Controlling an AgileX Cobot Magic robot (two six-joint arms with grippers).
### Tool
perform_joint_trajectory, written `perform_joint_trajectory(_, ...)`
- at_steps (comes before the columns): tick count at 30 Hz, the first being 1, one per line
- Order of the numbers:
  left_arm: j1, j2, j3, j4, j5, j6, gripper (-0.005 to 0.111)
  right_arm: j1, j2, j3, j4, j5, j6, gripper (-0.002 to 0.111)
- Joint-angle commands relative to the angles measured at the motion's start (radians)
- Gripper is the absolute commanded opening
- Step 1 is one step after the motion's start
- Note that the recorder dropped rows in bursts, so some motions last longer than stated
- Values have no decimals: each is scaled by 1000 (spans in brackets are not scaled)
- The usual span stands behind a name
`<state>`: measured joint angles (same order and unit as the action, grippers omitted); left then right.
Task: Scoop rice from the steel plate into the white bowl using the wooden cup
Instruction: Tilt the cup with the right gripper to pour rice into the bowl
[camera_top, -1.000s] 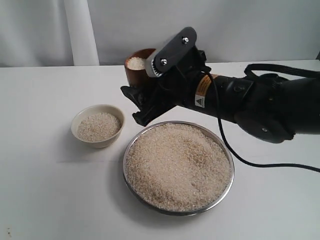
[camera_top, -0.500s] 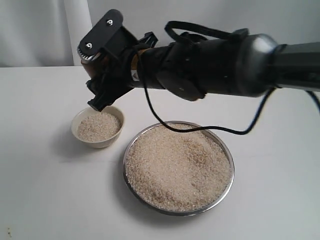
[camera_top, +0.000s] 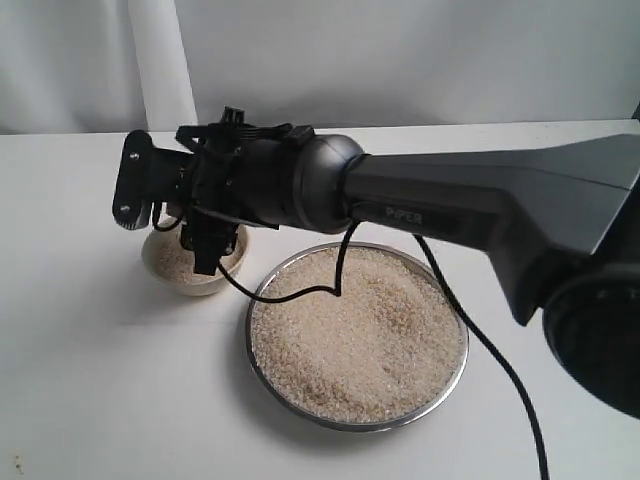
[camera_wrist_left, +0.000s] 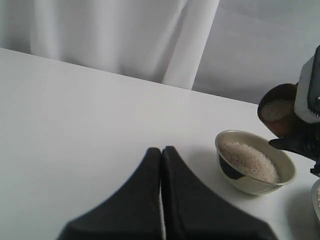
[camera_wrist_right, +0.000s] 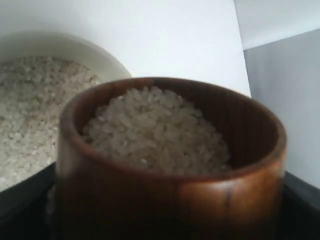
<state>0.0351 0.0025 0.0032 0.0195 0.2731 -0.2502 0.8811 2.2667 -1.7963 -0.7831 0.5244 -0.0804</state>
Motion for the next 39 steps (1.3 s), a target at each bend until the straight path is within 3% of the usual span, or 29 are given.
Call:
perform_joint_trajectory(1,-5,-3,-3,-2,-6,-4,0,38,7,-9,-180,75,-6,0)
perform_joint_trajectory(8,-5,-3,-3,-2,-6,-4,0,73,44,-9,-352,169,-33,0)
perform_joint_trajectory(39,-5,-3,-3,-2,-6,-4,0,76,44,-9,-563,237,-221,0)
